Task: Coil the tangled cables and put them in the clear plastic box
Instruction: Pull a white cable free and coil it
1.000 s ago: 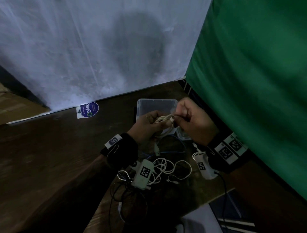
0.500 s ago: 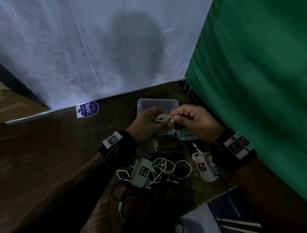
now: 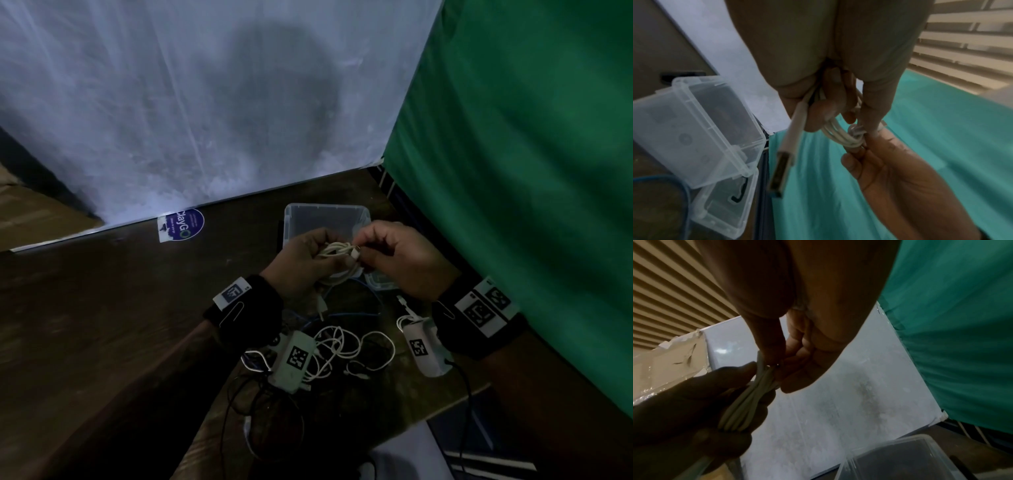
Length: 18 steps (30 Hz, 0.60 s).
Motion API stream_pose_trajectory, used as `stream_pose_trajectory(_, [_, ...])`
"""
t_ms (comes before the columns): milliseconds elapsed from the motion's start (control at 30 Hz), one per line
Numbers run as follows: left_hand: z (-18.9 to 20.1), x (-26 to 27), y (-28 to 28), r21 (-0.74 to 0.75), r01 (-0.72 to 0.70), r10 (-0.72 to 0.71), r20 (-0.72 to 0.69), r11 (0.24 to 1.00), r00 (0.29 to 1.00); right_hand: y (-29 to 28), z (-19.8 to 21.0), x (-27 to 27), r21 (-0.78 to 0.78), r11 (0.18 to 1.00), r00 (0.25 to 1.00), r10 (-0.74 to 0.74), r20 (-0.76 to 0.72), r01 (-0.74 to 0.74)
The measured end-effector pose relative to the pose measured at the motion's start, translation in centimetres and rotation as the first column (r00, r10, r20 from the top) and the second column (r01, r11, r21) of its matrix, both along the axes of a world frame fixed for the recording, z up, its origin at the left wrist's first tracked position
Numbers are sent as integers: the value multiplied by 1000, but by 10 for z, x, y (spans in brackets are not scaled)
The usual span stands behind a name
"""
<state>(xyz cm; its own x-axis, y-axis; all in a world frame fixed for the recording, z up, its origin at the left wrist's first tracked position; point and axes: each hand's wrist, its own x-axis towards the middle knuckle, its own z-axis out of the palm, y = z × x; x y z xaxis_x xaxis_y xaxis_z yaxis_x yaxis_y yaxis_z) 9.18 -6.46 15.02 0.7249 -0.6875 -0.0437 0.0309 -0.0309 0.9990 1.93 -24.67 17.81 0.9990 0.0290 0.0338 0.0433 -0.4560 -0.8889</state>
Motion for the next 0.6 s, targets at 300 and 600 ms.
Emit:
stream_pose_trajectory(300, [8, 2, -3, 61, 31, -34, 59, 998, 998, -13, 11, 2, 103, 990, 985, 106, -137, -92])
stream_pose_trajectory(600, [8, -8, -7, 6, 32, -33, 82, 999, 996, -11, 1, 1, -71, 996, 996, 44, -76, -50])
